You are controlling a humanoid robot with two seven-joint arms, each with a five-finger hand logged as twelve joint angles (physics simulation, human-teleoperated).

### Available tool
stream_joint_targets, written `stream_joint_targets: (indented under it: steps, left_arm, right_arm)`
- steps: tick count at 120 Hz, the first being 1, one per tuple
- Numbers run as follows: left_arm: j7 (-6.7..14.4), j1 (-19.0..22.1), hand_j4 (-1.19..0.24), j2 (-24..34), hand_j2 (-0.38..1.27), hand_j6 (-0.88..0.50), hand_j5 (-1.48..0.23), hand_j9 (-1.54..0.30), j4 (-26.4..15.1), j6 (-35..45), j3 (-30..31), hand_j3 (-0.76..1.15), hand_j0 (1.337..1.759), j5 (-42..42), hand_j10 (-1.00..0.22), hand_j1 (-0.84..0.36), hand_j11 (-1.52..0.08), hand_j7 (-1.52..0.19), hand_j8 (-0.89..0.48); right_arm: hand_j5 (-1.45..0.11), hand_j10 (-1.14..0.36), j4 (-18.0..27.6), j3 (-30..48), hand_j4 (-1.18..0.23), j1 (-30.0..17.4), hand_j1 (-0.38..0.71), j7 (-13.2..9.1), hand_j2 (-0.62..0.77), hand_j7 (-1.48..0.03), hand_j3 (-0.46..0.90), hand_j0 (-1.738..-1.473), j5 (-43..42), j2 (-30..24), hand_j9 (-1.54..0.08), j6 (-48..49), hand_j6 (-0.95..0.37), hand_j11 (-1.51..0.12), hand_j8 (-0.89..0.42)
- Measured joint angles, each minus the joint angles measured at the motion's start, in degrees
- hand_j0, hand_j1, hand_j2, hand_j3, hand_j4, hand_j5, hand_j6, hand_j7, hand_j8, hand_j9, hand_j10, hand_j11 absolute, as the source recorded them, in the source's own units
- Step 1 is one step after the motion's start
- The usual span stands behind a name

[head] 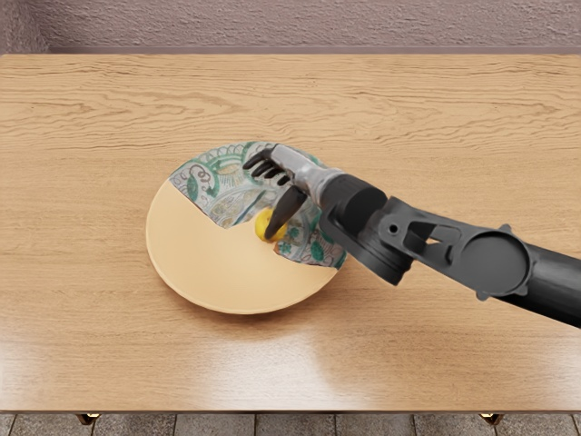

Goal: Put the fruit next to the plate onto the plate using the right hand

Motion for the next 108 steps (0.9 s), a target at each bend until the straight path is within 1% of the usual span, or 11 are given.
stream_joint_targets:
  steps: [8,17,37,47,54,63,81,94,108]
  left_arm:
    - [0.00,0.00,0.00,0.00,0.00,0.01,0.00,0.00,0.00,0.00,0.00,0.00,1.658,0.00,0.00,0.35,0.00,0.00,0.01]
    - [0.00,0.00,0.00,0.00,0.00,0.01,0.00,0.00,0.00,0.00,0.00,0.00,1.658,0.00,0.00,0.35,0.00,0.00,0.01]
    - [0.00,0.00,0.00,0.00,0.00,0.01,0.00,0.00,0.00,0.00,0.00,0.00,1.658,0.00,0.00,0.35,0.00,0.00,0.01]
    - [0.00,0.00,0.00,0.00,0.00,0.01,0.00,0.00,0.00,0.00,0.00,0.00,1.658,0.00,0.00,0.35,0.00,0.00,0.01]
    - [0.00,0.00,0.00,0.00,0.00,0.01,0.00,0.00,0.00,0.00,0.00,0.00,1.658,0.00,0.00,0.35,0.00,0.00,0.01]
    - [0.00,0.00,0.00,0.00,0.00,0.01,0.00,0.00,0.00,0.00,0.01,0.00,1.658,0.00,0.00,0.35,0.00,0.00,0.01]
    - [0.00,-0.08,0.00,0.00,0.00,0.01,0.00,0.00,0.00,0.00,0.02,0.00,1.658,0.00,0.00,0.35,0.00,0.00,0.01]
    - [0.00,-0.18,0.00,0.00,0.00,0.01,0.00,0.00,0.00,0.00,0.01,0.00,1.658,0.00,0.00,0.35,0.00,0.00,0.01]
    - [0.00,-0.18,0.00,0.00,0.00,0.01,0.00,0.00,0.00,0.00,0.00,0.00,1.658,0.00,0.00,0.35,0.00,0.00,0.01]
  right_arm:
    - [-0.29,-0.18,0.42,2.37,-0.21,0.00,-0.12,0.00,0.17,-0.28,0.00,-1.658,3.76,-0.28,-0.28,3.17,-0.21,-0.28,-0.15]
    - [-0.20,-0.13,0.66,7.53,-0.14,-1.03,-0.19,0.00,0.12,-0.19,0.00,-1.658,10.31,-1.27,-0.19,11.21,-0.15,-0.19,-0.11]
    - [-0.09,-0.06,0.83,22.46,-0.06,-8.14,-0.28,0.00,0.05,-0.09,0.00,-1.658,24.85,-2.29,-0.08,37.74,-0.07,-0.08,-0.05]
    - [-0.06,-0.04,0.78,28.80,-0.04,-11.32,-0.30,0.00,0.03,-0.06,0.00,-1.658,32.03,-2.55,-0.06,45.25,-0.04,-0.06,-0.03]
    - [-0.04,-0.03,0.74,32.92,-0.03,-14.52,-0.31,0.00,0.03,-0.04,0.00,-1.658,36.28,-2.85,-0.04,47.88,-0.03,-0.04,-0.02]
    - [-0.03,-0.02,0.63,38.61,-0.02,-20.19,-0.32,0.00,0.02,-0.03,0.00,-1.658,40.46,-3.23,-0.03,49.68,-0.02,-0.03,-0.02]
    - [-0.01,-0.01,0.41,47.72,-0.01,-30.25,-0.34,0.00,0.01,-0.01,0.00,-1.658,43.78,-4.65,-0.01,50.98,-0.01,-0.01,-0.01]
    - [-0.01,-0.01,0.28,53.30,-0.01,-35.23,-0.34,0.00,0.01,-0.01,0.00,-1.658,46.31,-6.42,-0.01,51.24,-0.01,-0.01,0.00]
    - [0.00,0.00,0.22,58.86,0.00,-39.01,-0.35,0.00,0.00,0.00,0.00,-1.658,48.73,-8.16,0.00,51.34,0.00,0.00,0.00]
